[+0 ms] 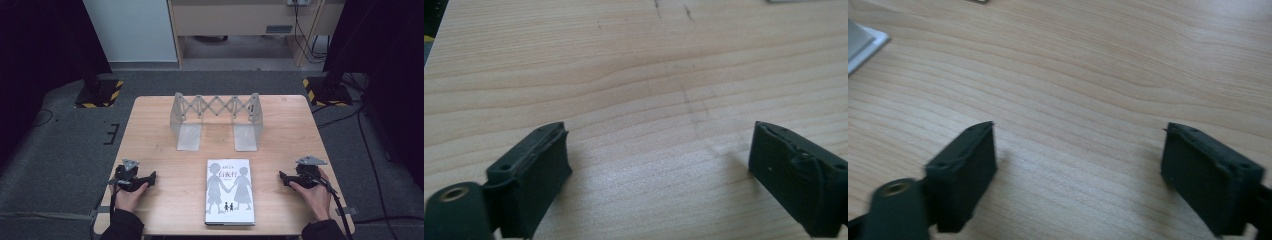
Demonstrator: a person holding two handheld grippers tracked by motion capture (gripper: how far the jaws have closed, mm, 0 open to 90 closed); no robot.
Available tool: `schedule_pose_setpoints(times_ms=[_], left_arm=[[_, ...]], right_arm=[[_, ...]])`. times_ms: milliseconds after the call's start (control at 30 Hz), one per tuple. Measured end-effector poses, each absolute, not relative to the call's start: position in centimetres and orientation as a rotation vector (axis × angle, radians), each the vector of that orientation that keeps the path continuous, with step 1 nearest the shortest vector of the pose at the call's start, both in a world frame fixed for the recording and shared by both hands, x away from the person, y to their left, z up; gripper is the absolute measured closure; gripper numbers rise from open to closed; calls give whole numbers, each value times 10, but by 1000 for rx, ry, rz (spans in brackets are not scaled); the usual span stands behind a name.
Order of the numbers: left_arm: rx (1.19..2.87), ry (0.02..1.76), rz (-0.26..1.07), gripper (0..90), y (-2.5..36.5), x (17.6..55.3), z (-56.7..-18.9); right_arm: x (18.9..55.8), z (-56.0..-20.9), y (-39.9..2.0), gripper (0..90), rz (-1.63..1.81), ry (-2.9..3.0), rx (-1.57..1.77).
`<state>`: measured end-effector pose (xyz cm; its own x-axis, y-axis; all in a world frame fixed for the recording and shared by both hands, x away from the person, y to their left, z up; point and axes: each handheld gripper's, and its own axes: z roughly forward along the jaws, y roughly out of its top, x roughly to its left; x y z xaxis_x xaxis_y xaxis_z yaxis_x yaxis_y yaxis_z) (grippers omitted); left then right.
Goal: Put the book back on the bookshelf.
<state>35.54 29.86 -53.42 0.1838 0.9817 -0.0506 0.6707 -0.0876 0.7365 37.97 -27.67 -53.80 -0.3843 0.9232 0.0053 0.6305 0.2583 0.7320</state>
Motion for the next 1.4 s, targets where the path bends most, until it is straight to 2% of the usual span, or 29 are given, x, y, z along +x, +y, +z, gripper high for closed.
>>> schedule_pose_setpoints(times_ms=[67,467,833,1100,1400], left_arm=[[1816,1529,650,108,298,353,-530],[1819,1429,630,166,278,341,-519],[1850,1314,599,193,256,331,-514],[1873,1263,617,177,245,326,-512],[1875,1223,567,185,230,323,-509]], right_arm=[[377,-536,-276,232,920,2118,1396],[367,-524,-273,281,1087,2082,1381],[362,-513,-263,296,1165,2075,1345],[358,-506,-252,303,1210,2079,1331],[355,-501,-242,293,1280,2087,1321]])
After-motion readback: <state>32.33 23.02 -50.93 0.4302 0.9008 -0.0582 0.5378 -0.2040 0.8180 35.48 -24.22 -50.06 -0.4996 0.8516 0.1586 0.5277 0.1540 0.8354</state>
